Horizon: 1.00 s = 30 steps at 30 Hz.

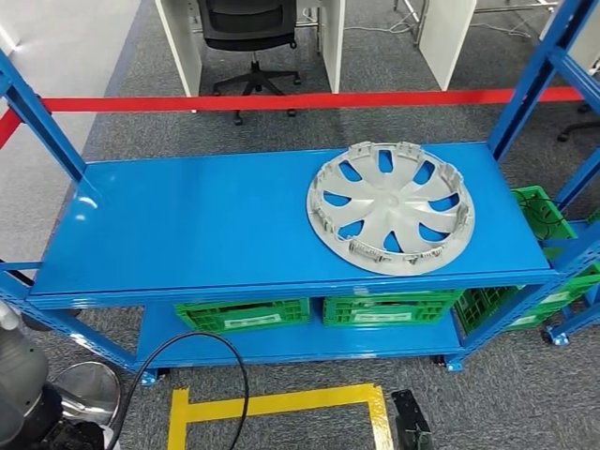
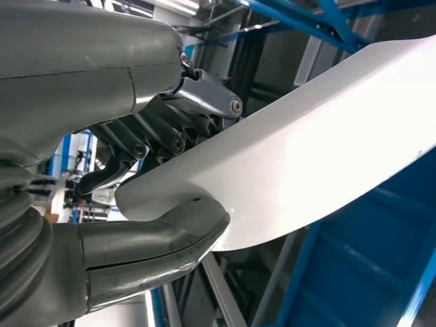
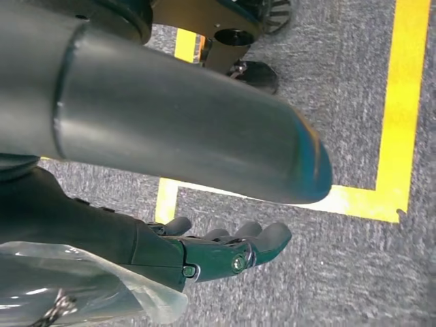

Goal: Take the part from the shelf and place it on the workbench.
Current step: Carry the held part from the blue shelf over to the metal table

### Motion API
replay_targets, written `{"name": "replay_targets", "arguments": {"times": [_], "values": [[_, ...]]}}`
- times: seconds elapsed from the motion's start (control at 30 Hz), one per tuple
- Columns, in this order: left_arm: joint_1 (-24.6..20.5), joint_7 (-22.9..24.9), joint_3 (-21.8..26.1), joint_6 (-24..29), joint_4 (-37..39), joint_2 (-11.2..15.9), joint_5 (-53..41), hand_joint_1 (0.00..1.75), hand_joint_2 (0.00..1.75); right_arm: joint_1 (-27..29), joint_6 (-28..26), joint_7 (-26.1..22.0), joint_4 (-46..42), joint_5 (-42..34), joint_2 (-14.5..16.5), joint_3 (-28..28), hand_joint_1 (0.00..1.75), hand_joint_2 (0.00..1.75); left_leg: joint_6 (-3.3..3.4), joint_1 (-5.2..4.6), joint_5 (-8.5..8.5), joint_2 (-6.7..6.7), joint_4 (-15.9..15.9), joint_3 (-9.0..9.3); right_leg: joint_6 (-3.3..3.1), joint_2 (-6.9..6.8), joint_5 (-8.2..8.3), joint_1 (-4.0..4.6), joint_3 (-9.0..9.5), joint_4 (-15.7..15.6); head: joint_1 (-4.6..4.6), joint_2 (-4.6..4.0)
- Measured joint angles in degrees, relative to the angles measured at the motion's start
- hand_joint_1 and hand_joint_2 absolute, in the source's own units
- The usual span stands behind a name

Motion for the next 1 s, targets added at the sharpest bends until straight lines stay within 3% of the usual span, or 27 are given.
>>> {"name": "replay_targets", "arguments": {"times": [0.07,0.17,0.27,0.3,0.33,0.37,0.47,0.53,0.63,0.67,0.73,0.8,0.83,0.87,0.9,0.97,1.0], "values": [[0.06,0.0,-0.02,0.0,-0.1,0.03,0.0,1.75,1.75,-0.03,0.03,0.01,0.03,0.02,0.02,0.0,0.0,0.0,0.32,-0.29,-0.14,-0.01,-1.49,0.31,0.47,-0.16,0.15,-0.01,-0.23,-0.21,-0.05,0.0],[0.09,0.0,-0.06,0.0,-0.33,-0.01,0.0,1.75,1.75,-0.03,-0.01,0.01,0.06,0.03,-0.03,0.01,0.0,0.0,0.22,0.24,0.33,0.03,-3.43,0.95,1.28,-0.41,-0.84,0.04,-0.99,0.7,0.02,0.0],[0.14,0.0,-0.1,0.0,-0.39,-0.05,0.0,1.75,1.75,-0.08,-0.07,0.01,0.06,0.04,-0.09,0.01,0.0,0.0,0.3,0.33,0.65,0.11,-4.04,1.21,1.81,-0.4,-5.21,0.04,-5.29,9.39,0.17,0.0],[0.2,0.0,-0.1,0.01,-0.39,-0.05,0.0,1.75,1.75,-0.03,-0.08,0.01,0.06,0.07,-0.12,0.01,0.0,0.0,0.31,0.28,0.63,0.11,-4.02,1.2,1.96,-0.4,-6.14,0.04,-6.84,12.45,0.18,0.0],[0.27,0.0,-0.11,0.02,-0.39,-0.05,0.01,1.75,1.75,0.04,-0.11,0.01,0.06,0.11,-0.16,0.01,0.0,0.0,0.31,0.25,0.61,0.11,-3.98,1.22,2.07,-0.4,-6.05,0.04,-7.67,13.91,0.17,0.0],[0.32,0.0,-0.13,0.02,-0.39,-0.05,0.03,1.75,1.75,0.07,-0.17,-0.01,0.06,0.18,-0.2,0.02,0.0,0.0,0.29,0.23,0.59,0.1,-3.9,1.25,2.12,-0.41,-4.84,0.04,-7.42,13.13,0.17,0.0],[0.49,-0.04,-0.25,-0.12,-0.42,-0.04,0.35,1.75,1.75,-0.03,-0.34,-0.09,0.06,0.67,-0.3,0.08,0.0,0.0,-0.08,0.12,0.27,0.07,-3.09,1.14,1.9,-0.51,0.51,0.06,-2.64,2.98,0.18,0.0],[0.79,-0.14,-0.34,-0.4,-0.57,-0.03,0.89,1.75,1.75,-0.05,-0.53,-0.08,0.07,1.4,-0.32,0.25,0.0,0.0,-0.55,-0.1,0.22,0.07,-2.46,0.69,1.46,-0.42,1.25,0.13,-1.03,-0.17,0.13,0.0],[1.46,-0.22,-0.45,-0.76,-1.07,0.05,1.9,1.75,1.75,0.36,-0.92,-0.08,0.09,2.7,-0.35,0.57,0.0,0.0,-1.23,-0.21,-0.04,0.07,-1.77,0.26,0.55,-0.35,1.64,0.01,-1.14,-0.36,0.09,0.0],[1.64,-0.22,-0.45,-0.8,-1.25,0.09,2.13,1.75,1.75,0.42,-1.03,-0.07,0.09,3.04,-0.38,0.66,0.0,0.0,-1.53,-0.19,-1.09,0.05,-0.71,-0.05,0.16,-0.43,1.88,-0.12,-1.24,-0.5,0.01,0.0],[1.91,-0.22,-0.44,-0.88,-1.48,0.19,2.45,1.75,1.75,0.33,-1.28,0.21,0.11,3.74,-0.42,0.89,0.0,0.0,-2.21,0.05,-5.14,0.05,4.47,-1.72,-0.54,-0.59,2.39,-0.27,-1.7,-0.65,-0.17,0.0],[2.14,-0.22,-0.44,-0.92,-1.51,0.33,2.82,1.75,1.75,0.26,-1.45,0.78,0.14,4.18,-0.44,1.19,0.0,0.0,-2.71,0.4,-9.15,0.05,11.14,-3.67,-0.79,-0.69,2.97,-0.27,-2.53,-0.63,-0.24,0.0],[2.24,-0.22,-0.43,-0.92,-1.51,0.4,2.97,1.75,1.75,0.26,-1.35,1.04,0.15,4.24,-0.45,1.33,0.0,0.0,-2.84,0.58,-9.9,0.05,12.76,-3.81,-0.77,-0.74,3.33,-0.27,-3.01,-0.62,-0.23,0.0],[2.29,-0.22,-0.43,-0.94,-1.51,0.45,3.1,1.75,1.75,0.24,-0.97,1.28,0.16,4.23,-0.46,1.43,0.0,0.0,-2.89,0.73,-9.52,0.05,12.18,-2.9,-0.7,-0.75,3.72,-0.28,-3.49,-0.62,-0.23,0.0],[2.3,-0.22,-0.43,-0.98,-1.51,0.48,3.18,1.75,1.75,0.21,-0.3,1.48,0.16,4.19,-0.47,1.5,0.0,0.0,-2.85,0.85,-8.25,0.05,9.4,-0.91,-0.58,-0.73,4.12,-0.29,-3.95,-0.61,-0.23,0.0],[2.14,-0.22,-0.47,-1.17,-1.52,0.54,3.39,1.75,1.75,0.16,1.85,1.74,0.18,4.08,-0.46,1.58,0.0,0.0,-2.61,0.88,-5.59,0.02,0.89,4.39,-0.1,-0.63,4.98,-0.27,-4.65,-0.61,-0.23,0.0],[2.05,-0.22,-0.5,-1.27,-1.55,0.57,3.48,1.75,1.75,0.15,2.8,1.78,0.19,4.04,-0.46,1.59,0.0,0.0,-2.43,0.76,-4.8,-0.02,-2.28,6.13,0.26,-0.6,5.4,-0.27,-4.87,-0.64,-0.2,0.0]]}}
